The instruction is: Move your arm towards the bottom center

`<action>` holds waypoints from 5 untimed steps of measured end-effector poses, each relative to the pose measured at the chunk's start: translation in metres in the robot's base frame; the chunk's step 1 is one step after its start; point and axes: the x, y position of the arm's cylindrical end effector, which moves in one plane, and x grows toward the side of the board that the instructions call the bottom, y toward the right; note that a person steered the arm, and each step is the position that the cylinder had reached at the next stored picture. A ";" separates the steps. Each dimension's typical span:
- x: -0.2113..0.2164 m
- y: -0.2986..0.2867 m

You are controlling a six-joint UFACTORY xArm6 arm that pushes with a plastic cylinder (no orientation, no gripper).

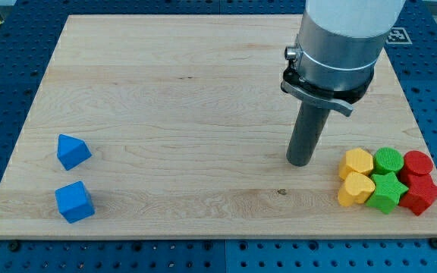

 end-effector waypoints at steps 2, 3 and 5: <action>0.000 -0.002; 0.000 -0.002; 0.000 -0.009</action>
